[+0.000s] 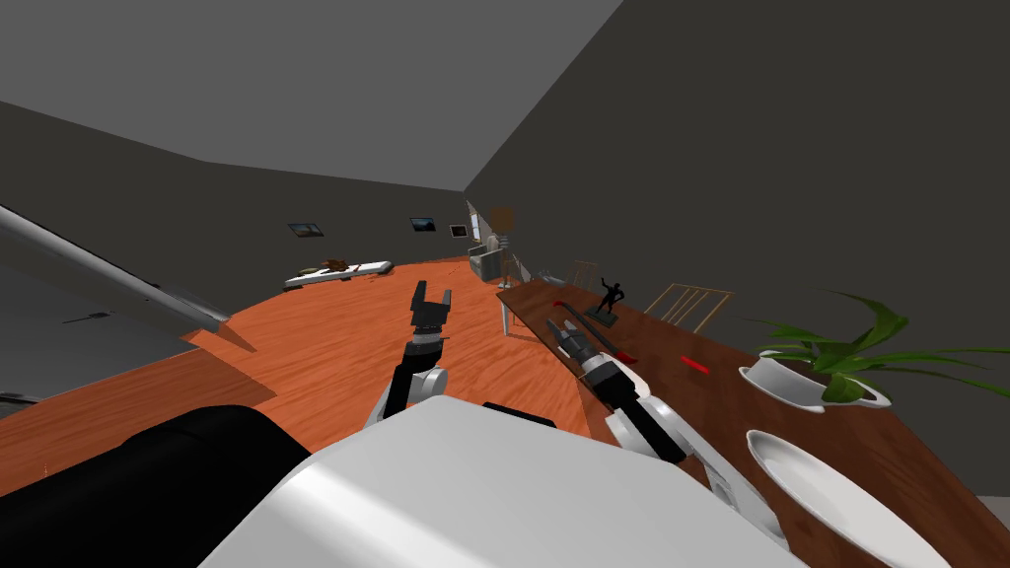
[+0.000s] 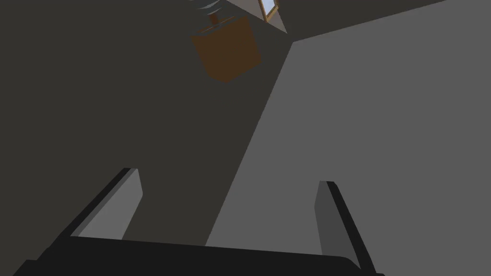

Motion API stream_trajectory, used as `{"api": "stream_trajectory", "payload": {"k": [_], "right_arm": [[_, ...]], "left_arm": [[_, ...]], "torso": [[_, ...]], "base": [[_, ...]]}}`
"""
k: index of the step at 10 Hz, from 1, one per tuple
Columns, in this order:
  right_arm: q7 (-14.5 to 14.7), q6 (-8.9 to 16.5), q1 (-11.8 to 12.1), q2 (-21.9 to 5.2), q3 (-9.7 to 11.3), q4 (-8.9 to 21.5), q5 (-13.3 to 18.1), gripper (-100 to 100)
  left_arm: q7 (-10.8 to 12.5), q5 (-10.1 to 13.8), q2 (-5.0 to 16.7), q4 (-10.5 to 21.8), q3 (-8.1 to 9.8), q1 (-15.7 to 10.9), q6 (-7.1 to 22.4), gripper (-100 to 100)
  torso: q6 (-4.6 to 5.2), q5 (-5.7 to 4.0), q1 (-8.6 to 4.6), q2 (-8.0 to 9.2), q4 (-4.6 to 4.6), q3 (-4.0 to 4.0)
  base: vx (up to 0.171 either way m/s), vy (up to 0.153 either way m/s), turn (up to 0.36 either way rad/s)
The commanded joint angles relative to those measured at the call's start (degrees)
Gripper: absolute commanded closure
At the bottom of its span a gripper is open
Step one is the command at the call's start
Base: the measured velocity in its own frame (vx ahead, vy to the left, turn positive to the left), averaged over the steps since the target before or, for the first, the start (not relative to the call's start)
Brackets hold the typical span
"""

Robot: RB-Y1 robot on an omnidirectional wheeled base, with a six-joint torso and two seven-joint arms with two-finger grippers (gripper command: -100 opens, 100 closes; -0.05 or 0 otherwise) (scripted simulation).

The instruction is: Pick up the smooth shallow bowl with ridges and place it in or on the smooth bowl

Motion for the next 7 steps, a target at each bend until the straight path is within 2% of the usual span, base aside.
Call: {"api": "stream_trajectory", "payload": {"k": [1, 2, 3, 4, 5, 6, 7], "right_arm": [[1.16, 2.85, -0.94, -1.05, 1.03, 0.85, 0.62, -100], [2.79, 4.15, -1.44, -2.61, 2.68, 2.17, 1.86, -100], [2.79, 5.37, -1.44, -2.61, 2.68, 2.17, 1.86, -100], [4.33, 6.86, -1.9, -4.12, 4.32, 3.6, 3.12, -100], [4.33, 8.13, -1.9, -4.12, 4.32, 3.6, 3.12, -100], [5.78, 9.79, -2.31, -5.57, 5.97, 5.14, 4.39, -100], [5.78, 10.78, -2.31, -5.57, 5.97, 5.14, 4.39, -100]], "left_arm": [[0.0, 0.0, 0.0, 0.0, 0.0, 0.0, 0.0, 0], [0.0, 0.0, 0.0, 0.0, 0.0, 0.0, 0.0, 0], [0.0, 0.0, 0.0, 0.0, 0.0, 0.0, 0.0, 0], [0.0, 0.0, 0.0, 0.0, 0.0, 0.0, 0.0, 0], [0.0, 0.0, 0.0, 0.0, 0.0, 0.0, 0.0, 0], [0.0, 0.0, 0.0, 0.0, 0.0, 0.0, 0.0, 0], [0.0, 0.0, 0.0, 0.0, 0.0, 0.0, 0.0, 0]], "torso": [[0.0, 0.0, 0.0, 0.0, 0.0, 0.0], [0.01, 0.0, -0.02, 0.05, 0.01, 0.02], [0.0, 0.0, -0.03, 0.08, 0.02, 0.04], [0.02, -0.01, -0.1, 0.14, 0.03, 0.08], [0.01, -0.02, -0.13, 0.17, 0.04, 0.09], [0.01, -0.03, -0.18, 0.18, 0.04, 0.11], [0.02, -0.03, -0.2, 0.18, 0.04, 0.11]], "base": [[0.046, 0.059, 0.007], [0.036, 0.058, 0.02], [0.024, 0.037, 0.011], [0.018, 0.028, 0.022], [0.015, 0.019, 0.011], [0.023, 0.017, 0.023], [0.02, 0.014, 0.009]]}}
